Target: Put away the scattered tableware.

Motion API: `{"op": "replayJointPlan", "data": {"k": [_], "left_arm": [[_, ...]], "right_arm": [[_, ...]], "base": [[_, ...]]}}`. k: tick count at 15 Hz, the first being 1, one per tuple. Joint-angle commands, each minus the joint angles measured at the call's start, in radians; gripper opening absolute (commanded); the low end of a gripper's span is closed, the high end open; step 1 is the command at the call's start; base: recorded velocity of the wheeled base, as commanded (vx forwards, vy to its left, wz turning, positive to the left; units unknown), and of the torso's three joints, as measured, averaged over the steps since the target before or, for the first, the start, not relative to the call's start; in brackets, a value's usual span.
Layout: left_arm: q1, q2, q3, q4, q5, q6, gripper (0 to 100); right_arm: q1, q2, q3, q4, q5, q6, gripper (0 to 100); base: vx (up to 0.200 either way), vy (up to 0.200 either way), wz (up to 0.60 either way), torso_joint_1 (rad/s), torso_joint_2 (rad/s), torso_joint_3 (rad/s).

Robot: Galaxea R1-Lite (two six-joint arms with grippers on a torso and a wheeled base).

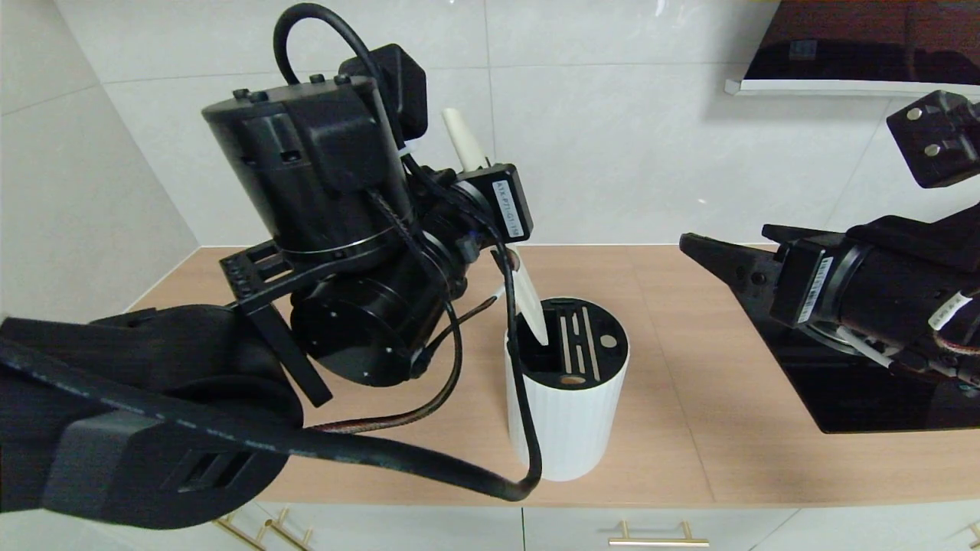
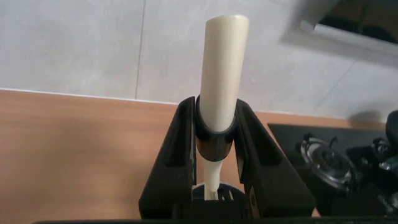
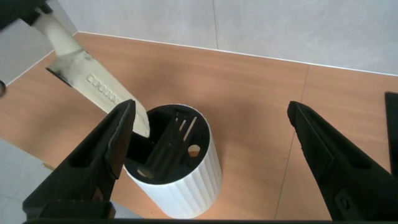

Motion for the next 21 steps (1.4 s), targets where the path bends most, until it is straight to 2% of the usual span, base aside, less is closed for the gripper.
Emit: {"op": "replayJointPlan", "data": {"k": [1, 9, 21], "left_arm": [[-0.009, 0.019, 0.001, 0.000, 0.000, -0.001, 0], [-0.049, 0.105, 0.005, 0.002, 0.021, -0.004, 0], [-0.071, 0.220, 0.005, -0.001, 0.047, -0.008, 0]], "right_arm": [[0.001, 0.005, 0.000, 0.000, 0.000, 0.000, 100], [0.001, 0.011, 0.003, -0.001, 0.000, 0.001, 100], [0.002, 0.022, 0.005, -0.001, 0.000, 0.001, 100]], "base": [[0.000, 0.000, 0.00, 0.000, 0.00, 0.000], [0.000, 0.000, 0.00, 0.000, 0.00, 0.000], [0.000, 0.000, 0.00, 0.000, 0.00, 0.000]]}}
